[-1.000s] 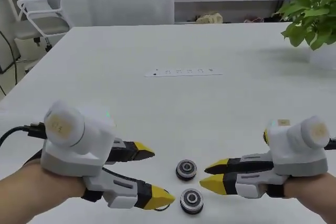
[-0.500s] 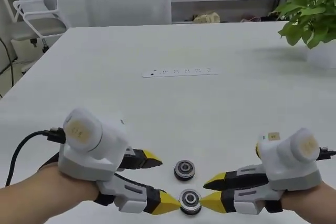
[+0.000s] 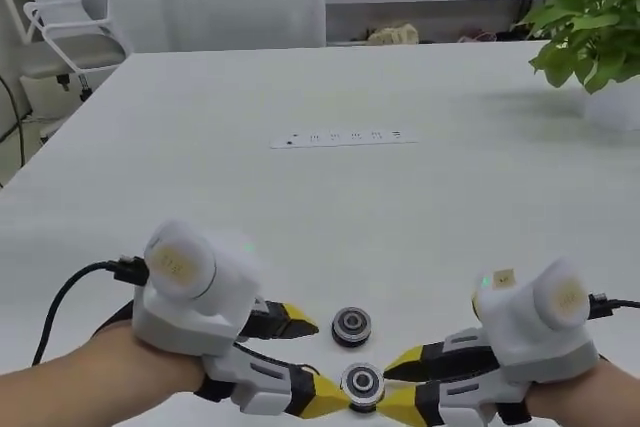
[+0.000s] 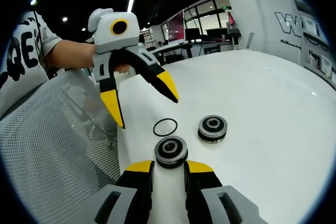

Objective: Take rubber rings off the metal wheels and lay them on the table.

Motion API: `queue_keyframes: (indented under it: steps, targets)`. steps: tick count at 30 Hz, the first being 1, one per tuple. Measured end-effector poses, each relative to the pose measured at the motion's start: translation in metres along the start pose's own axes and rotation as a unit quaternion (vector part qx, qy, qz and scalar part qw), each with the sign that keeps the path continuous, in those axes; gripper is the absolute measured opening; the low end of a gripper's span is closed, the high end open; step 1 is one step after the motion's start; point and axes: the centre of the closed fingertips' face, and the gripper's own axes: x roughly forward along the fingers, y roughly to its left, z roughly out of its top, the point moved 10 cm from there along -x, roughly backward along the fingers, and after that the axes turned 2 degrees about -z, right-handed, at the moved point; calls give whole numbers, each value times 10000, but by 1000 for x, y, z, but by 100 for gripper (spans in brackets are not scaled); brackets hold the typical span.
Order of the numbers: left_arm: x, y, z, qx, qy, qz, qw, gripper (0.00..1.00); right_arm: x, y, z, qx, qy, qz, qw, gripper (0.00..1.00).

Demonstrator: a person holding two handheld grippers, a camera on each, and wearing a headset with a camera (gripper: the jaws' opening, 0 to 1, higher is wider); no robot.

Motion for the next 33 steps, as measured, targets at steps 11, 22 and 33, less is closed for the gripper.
queue_keyframes:
  steps: [11,22,33]
  targets:
    - [14,-1,-3,-5,107,-104,9999,40,1,-2,-3,-24,15,-69,10000,19]
    - [25,-1,-6,-59,192,-173,9996,34,3,-2,-4,-33,-7,-85,10000,16]
    - [34,-4,-6,-24,229,-254,9994,27,2,-2,-4,-39,-30,-88,9999,15]
